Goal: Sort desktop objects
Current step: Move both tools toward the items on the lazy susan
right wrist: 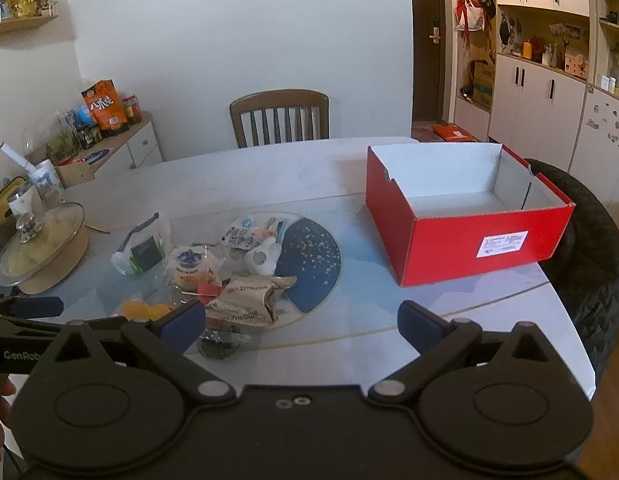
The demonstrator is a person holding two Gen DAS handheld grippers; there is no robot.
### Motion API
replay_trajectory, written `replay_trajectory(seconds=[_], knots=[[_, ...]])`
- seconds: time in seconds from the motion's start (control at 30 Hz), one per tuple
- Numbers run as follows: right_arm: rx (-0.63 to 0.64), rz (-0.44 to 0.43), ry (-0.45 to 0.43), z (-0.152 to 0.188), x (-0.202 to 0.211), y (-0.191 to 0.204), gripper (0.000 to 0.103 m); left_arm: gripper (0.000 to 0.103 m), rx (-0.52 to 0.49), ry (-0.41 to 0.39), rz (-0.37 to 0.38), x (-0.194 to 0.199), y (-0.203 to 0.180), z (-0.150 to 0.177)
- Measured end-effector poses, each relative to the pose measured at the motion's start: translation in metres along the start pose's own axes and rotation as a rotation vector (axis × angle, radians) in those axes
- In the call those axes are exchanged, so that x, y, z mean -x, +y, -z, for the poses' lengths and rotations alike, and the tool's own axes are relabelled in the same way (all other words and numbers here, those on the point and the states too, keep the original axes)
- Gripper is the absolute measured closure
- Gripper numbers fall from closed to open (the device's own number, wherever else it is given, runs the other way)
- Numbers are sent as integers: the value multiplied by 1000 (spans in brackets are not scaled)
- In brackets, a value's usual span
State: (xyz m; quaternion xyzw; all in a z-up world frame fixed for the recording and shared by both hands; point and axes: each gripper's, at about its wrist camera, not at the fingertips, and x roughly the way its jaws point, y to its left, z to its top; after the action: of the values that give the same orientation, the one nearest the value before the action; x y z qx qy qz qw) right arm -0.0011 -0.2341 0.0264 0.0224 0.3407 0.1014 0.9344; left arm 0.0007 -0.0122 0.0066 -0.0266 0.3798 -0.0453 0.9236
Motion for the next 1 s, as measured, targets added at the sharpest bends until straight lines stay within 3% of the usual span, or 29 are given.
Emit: replay_trajectory(seconds=[0.73, 0.83, 1.0], knots=[[39, -38, -76, 4, 5, 2, 1, 0, -13, -106, -24, 11, -3, 2], [49, -42, -84, 5, 3, 4, 6, 0, -20, -109, 12, 12, 0, 2], [58, -53, -89, 5, -1, 9, 6, 0, -24, -124, 17, 10, 5, 3]])
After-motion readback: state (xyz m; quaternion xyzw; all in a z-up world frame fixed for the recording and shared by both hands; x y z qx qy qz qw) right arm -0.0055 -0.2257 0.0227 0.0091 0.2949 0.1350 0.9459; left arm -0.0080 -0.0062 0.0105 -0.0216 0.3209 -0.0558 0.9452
